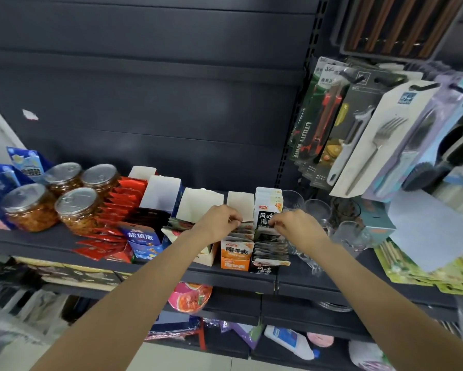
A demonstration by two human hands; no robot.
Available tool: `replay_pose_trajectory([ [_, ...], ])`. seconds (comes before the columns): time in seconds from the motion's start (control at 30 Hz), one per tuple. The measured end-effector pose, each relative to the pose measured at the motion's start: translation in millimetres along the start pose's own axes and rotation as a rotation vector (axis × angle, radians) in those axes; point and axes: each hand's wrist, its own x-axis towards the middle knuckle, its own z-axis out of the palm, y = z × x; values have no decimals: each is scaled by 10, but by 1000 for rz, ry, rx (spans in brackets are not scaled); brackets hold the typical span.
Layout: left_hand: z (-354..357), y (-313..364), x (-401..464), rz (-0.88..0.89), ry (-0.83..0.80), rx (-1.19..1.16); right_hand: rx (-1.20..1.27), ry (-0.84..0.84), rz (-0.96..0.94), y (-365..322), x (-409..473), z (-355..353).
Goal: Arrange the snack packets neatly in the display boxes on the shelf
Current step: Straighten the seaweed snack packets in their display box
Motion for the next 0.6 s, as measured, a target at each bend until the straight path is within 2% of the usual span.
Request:
replay_pose_trajectory([
  [0.07, -8, 7, 14, -9, -10, 1, -103, 18, -18, -20, 17, 1],
  [0.13, -19, 19, 31, -19, -19, 2, -101, 19, -21, -26, 29, 2],
  [0.2, -41, 34, 40, -25, -23, -14, -16, 62, 3, -22, 30, -51],
  [0.3, -75, 53, 32, -30, -16, -56, 180, 225, 26, 29, 2, -209],
  [0.43, -164, 146, 18, 9, 23, -161, 302, 408, 25, 88, -102, -551],
  [0.53, -281, 282, -4, 18, -2, -393, 402, 523, 27, 66, -192, -800],
  [0.6, -353, 358, -11, -76, -27, -605, 483, 602, 52, 39, -235, -909],
])
